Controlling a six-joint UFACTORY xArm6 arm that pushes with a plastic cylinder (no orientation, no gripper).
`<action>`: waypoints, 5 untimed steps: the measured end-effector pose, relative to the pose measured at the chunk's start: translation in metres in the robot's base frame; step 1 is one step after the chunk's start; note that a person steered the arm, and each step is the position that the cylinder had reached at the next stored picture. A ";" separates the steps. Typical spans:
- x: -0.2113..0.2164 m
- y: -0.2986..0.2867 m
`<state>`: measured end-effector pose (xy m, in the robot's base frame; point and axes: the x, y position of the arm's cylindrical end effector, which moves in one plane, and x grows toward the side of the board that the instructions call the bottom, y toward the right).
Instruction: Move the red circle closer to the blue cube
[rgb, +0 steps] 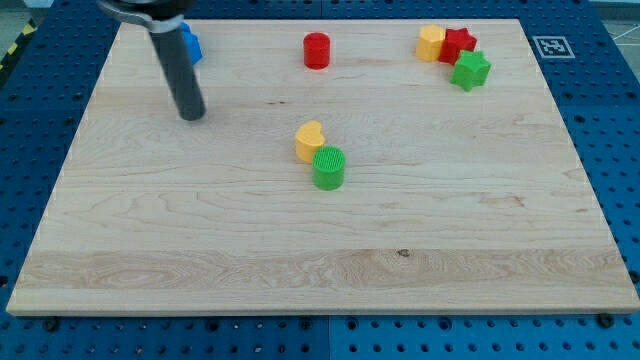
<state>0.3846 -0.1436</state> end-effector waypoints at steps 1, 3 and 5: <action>-0.002 0.054; -0.048 0.160; -0.107 0.232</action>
<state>0.2773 0.0881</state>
